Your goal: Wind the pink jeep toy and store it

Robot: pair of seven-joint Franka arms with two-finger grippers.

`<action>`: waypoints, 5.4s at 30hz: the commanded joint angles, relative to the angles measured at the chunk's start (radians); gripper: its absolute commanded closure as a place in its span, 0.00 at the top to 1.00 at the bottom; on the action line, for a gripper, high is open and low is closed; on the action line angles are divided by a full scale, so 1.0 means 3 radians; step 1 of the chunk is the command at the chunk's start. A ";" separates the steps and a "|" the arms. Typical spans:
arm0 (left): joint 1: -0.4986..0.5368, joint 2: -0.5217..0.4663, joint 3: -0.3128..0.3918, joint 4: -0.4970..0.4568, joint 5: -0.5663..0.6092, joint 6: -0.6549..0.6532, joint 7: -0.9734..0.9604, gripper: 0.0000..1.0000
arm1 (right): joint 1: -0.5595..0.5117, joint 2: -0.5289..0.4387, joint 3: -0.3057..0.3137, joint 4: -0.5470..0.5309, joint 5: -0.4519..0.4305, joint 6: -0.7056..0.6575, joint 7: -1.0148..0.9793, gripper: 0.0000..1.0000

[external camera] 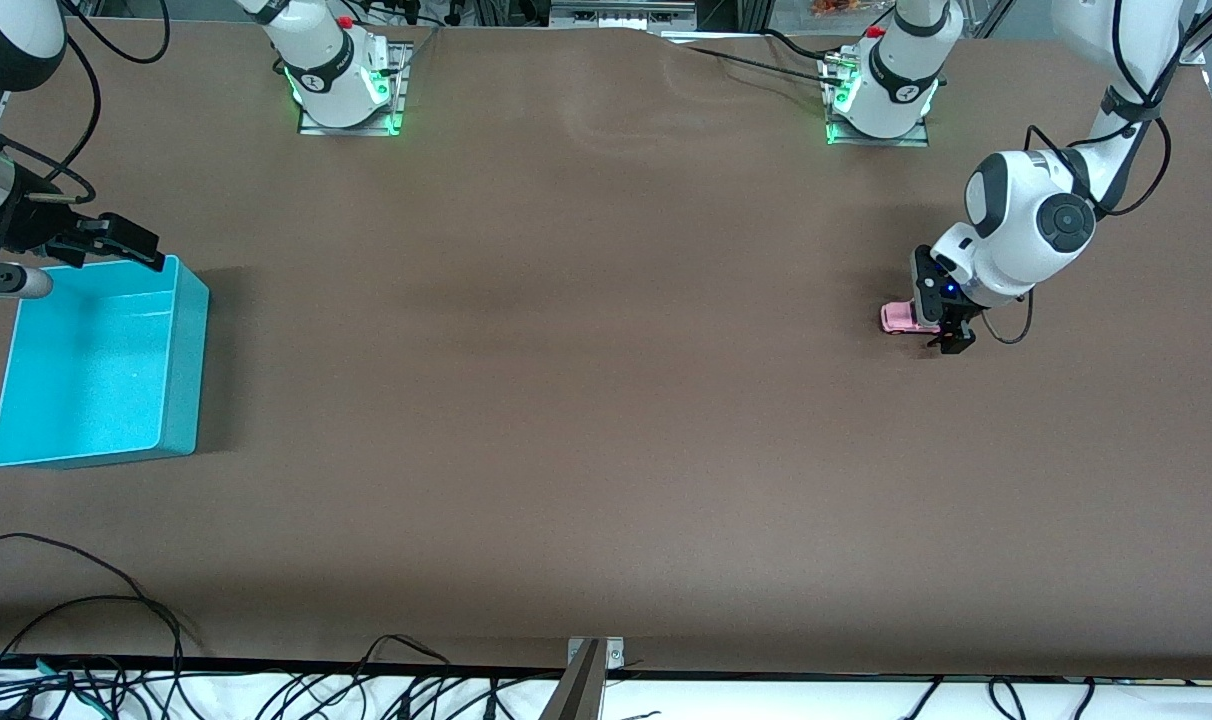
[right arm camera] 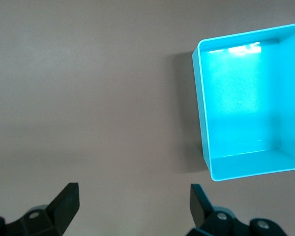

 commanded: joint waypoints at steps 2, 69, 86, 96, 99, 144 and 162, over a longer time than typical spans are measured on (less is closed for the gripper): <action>0.0029 -0.0025 -0.0002 -0.0002 0.0026 0.0045 0.0098 0.03 | -0.0019 -0.0087 0.0018 -0.0061 0.0027 0.0034 -0.0051 1.00; 0.0769 0.0751 0.0213 0.0504 0.0997 0.0223 0.0174 0.00 | -0.0024 -0.0087 0.0028 -0.0031 0.0042 0.0069 -0.0153 1.00; 0.0954 0.0834 0.0320 0.0622 0.0988 0.0300 0.0492 0.02 | -0.0019 -0.0082 0.0028 -0.0046 0.0083 0.0105 -0.0153 1.00; 0.0949 0.0772 0.0315 0.0694 0.0701 0.0275 0.0517 1.00 | -0.0019 -0.0082 0.0028 -0.0051 0.0078 0.0121 -0.0199 1.00; 0.0949 0.0757 0.0315 0.0694 0.0701 0.0249 0.0517 1.00 | -0.0019 -0.0082 0.0028 -0.0061 0.0083 0.0121 -0.0204 1.00; 0.0146 -0.0992 -0.0288 0.2038 0.0333 -0.2169 0.0472 1.00 | -0.0014 -0.0102 0.0028 -0.0123 0.0083 0.0085 -0.0260 1.00; 0.0136 -0.0992 -0.0232 0.2432 0.0175 -0.3044 -0.3315 1.00 | -0.0014 -0.0107 0.0028 -0.0271 0.0124 0.0238 -0.0240 1.00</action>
